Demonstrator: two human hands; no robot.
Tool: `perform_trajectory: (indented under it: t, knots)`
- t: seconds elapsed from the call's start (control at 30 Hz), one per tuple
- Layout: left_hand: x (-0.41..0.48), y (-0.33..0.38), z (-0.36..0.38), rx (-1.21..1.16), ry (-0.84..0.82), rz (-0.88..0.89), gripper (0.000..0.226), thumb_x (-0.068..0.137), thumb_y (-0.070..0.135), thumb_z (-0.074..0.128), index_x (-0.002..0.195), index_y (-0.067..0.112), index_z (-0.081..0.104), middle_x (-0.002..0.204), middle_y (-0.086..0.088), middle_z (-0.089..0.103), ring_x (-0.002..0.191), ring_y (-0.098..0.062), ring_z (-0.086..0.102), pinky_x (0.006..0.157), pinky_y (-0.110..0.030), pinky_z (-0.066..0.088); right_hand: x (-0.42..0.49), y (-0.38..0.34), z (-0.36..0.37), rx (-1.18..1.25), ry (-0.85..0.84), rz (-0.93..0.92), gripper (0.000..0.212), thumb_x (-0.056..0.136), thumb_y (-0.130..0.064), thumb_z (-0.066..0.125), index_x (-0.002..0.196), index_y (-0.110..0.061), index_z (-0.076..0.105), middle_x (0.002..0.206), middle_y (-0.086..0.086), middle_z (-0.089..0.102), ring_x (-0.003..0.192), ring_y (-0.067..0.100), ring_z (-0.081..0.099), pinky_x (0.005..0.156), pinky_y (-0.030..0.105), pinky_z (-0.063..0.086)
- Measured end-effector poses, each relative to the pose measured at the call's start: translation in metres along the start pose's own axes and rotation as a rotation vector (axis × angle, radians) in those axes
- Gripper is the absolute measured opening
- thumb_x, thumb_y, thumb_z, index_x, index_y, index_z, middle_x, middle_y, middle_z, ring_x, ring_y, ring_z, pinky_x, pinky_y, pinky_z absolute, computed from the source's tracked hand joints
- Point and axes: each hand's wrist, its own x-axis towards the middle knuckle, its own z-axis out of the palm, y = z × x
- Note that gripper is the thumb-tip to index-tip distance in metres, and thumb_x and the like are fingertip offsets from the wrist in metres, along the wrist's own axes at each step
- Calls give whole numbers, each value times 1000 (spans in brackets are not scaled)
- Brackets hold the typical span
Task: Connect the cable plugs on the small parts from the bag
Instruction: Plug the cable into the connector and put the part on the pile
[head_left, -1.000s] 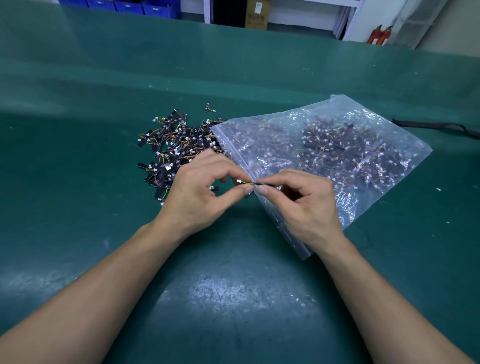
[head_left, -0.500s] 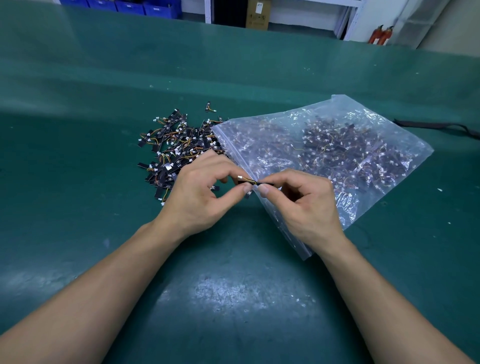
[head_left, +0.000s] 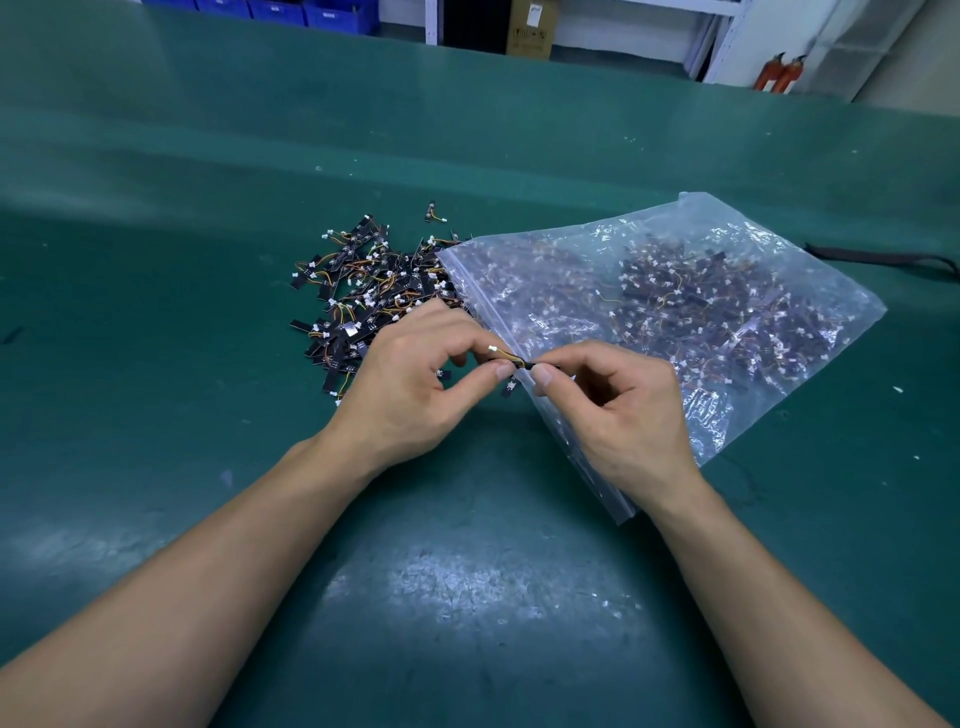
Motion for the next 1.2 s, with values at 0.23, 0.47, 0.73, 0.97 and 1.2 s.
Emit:
perform_trajectory:
  t: [0.23, 0.47, 0.73, 0.97, 1.2]
  knots:
    - [-1, 0, -1, -39, -20, -27, 6, 89, 18, 72, 86, 13, 73, 81, 3, 69, 76, -23, 55, 70, -40, 47, 0, -1, 0, -17, 4, 0, 8, 90, -21, 73, 84, -25, 76, 72, -17, 69, 51, 8, 48, 54, 15, 36]
    - [0, -1, 0, -21, -7, -8, 9, 90, 16, 71, 82, 13, 73, 79, 4, 68, 74, -20, 54, 69, -37, 46, -1, -3, 0, 26, 6, 30, 4, 87, -31, 74, 90, -33, 76, 71, -18, 68, 50, 3, 46, 53, 12, 35]
    - [-2, -1, 1, -52, -22, -36, 14, 90, 25, 70, 87, 12, 74, 82, 3, 70, 77, -22, 56, 71, -38, 48, 0, -1, -1, -16, -5, 17, 7, 89, -26, 72, 84, -24, 77, 71, -15, 70, 53, 8, 52, 55, 17, 39]
    - [-1, -2, 2, -37, 0, -23, 8, 90, 16, 72, 83, 12, 74, 79, 4, 69, 75, -20, 56, 69, -38, 48, -1, -4, -1, 11, -4, 32, 3, 87, -31, 73, 88, -33, 76, 67, -17, 66, 49, 3, 46, 53, 12, 35]
    - [-1, -1, 3, -62, -21, -35, 12, 90, 24, 70, 86, 13, 73, 82, 4, 69, 76, -18, 55, 71, -35, 47, 0, -4, -2, -11, -13, 18, 8, 90, -26, 71, 84, -29, 76, 73, -14, 71, 55, 16, 56, 54, 25, 45]
